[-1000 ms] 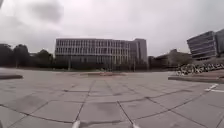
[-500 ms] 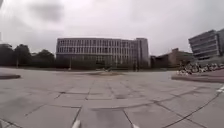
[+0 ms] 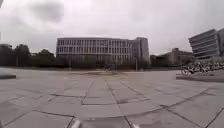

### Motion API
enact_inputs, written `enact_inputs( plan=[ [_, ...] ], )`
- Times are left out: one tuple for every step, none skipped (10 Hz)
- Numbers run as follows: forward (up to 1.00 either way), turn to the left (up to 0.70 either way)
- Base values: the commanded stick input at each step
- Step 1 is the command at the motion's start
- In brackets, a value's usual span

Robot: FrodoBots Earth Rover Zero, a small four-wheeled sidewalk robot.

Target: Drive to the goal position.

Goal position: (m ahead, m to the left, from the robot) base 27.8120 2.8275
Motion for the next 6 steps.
enact_inputs(
  plan=[
    [0.7,0.32],
    [0.7,0.16],
    [0.7,0.01],
    [0.7,0.0],
    [0.7,0.0],
    [0.7,0.0]
  ],
)
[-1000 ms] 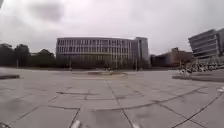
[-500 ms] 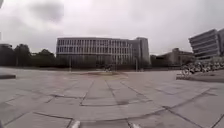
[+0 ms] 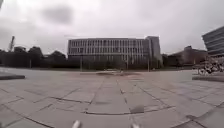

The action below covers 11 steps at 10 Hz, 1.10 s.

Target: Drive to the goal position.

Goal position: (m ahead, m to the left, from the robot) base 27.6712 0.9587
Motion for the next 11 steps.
enact_inputs(
  plan=[
    [0.7,0.0],
    [0.7,0.0],
    [0.7,0.0],
    [0.7,0.0],
    [0.7,0.0],
    [0.7,0.0],
    [0.7,0.0],
    [0.7,0.0],
    [0.7,0.0],
    [0.7,0.0],
    [0.7,0.0]
  ],
)
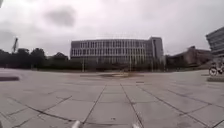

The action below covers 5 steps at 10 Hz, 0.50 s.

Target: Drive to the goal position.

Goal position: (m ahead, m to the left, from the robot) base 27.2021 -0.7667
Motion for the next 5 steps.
enact_inputs(
  plan=[
    [0.7,0.0],
    [0.7,0.0],
    [0.7,0.0],
    [0.7,0.0],
    [0.7,0.0]
  ],
)
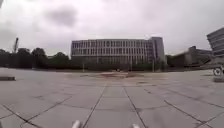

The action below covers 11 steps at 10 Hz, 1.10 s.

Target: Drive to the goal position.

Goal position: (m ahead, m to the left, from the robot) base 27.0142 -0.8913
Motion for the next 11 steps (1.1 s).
enact_inputs(
  plan=[
    [0.7,0.0],
    [0.7,0.0],
    [0.7,0.0],
    [0.7,0.0],
    [0.7,0.0],
    [0.7,0.0],
    [0.7,0.0],
    [0.7,0.0],
    [0.7,0.0],
    [0.7,0.0],
    [0.7,0.0]
  ],
)
